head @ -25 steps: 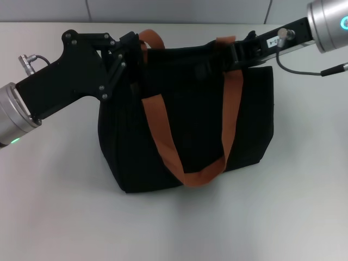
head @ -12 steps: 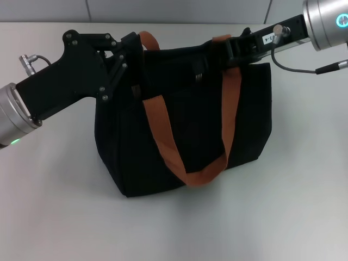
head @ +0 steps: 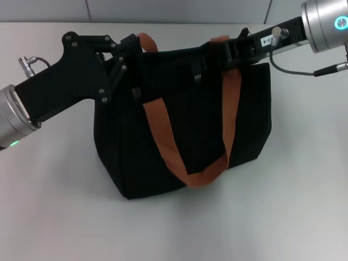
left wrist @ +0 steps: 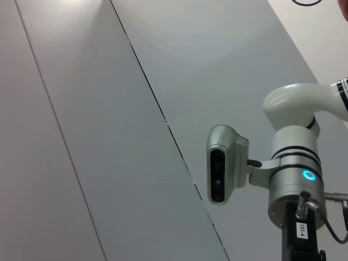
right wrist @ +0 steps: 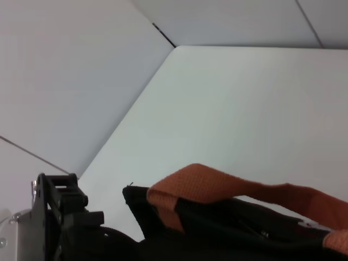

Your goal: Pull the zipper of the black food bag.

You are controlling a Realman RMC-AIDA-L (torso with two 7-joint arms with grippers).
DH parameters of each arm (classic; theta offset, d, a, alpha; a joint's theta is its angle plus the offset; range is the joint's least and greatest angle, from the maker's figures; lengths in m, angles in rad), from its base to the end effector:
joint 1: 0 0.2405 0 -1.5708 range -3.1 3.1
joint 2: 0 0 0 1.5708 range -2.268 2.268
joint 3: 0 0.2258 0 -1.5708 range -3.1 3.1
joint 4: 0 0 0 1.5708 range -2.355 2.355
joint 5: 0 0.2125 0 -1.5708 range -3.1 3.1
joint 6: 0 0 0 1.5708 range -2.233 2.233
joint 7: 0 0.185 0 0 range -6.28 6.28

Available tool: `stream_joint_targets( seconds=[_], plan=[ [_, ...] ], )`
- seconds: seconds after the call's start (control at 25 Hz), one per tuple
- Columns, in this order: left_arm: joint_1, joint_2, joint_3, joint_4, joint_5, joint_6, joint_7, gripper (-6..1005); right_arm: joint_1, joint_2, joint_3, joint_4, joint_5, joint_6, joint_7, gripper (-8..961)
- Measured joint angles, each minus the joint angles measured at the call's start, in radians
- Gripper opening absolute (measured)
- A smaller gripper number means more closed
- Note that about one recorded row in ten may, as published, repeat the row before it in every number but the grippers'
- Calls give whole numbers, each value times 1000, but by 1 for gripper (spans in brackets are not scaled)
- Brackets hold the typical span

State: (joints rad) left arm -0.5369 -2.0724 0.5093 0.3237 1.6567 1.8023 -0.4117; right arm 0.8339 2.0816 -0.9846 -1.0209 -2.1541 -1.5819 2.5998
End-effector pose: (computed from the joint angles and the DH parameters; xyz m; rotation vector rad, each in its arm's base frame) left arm -0.1834 0.3138 0.0055 -2.2070 0.3276 -1.1126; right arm 0.0873 0.3798 -0.0174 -2.7423 1.4102 0.3289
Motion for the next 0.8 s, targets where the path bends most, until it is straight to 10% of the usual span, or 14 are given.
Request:
stream_joint_targets(
  seconds=[0.8],
  plan=[
    [4,0,0,0,1,13,2,61,-4,2,-81,-78,-40,22,39,-2]
  ],
)
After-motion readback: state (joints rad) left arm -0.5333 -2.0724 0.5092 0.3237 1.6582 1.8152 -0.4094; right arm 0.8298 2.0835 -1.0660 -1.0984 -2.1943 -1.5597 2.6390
